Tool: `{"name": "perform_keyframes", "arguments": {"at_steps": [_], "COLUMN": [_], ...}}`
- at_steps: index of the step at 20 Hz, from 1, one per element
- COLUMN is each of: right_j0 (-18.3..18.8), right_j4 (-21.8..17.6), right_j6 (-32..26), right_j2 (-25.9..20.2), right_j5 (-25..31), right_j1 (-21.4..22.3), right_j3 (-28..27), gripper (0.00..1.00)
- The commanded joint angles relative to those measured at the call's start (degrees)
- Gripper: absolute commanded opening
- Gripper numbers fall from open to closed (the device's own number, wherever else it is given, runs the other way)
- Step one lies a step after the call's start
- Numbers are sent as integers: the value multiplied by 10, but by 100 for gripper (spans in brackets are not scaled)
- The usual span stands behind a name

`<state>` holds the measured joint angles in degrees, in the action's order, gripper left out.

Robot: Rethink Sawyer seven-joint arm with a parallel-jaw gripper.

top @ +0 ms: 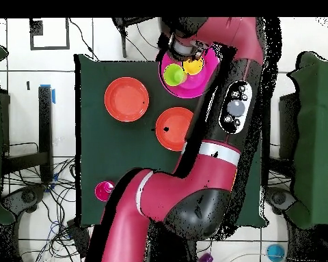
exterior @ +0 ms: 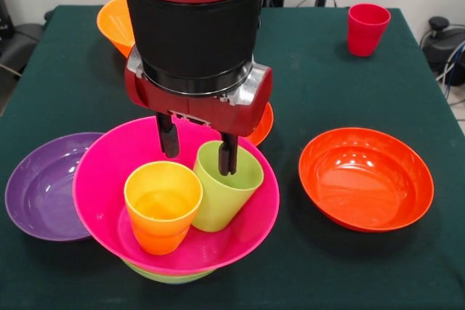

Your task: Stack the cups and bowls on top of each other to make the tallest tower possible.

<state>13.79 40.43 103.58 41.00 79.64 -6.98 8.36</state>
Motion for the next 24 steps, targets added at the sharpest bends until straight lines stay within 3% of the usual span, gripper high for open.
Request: {"name": "perform_keyframes", "arguments": {"at_steps": [1,24], "right_j0": [6,31], "right_j4": [12,124], "right_j6": [52,39], "right_j2": [10,134], "right_j5": [-29,-44], "right_j1": [-14,-54], "right_j3": [1,-27], "gripper": [100,100]}}
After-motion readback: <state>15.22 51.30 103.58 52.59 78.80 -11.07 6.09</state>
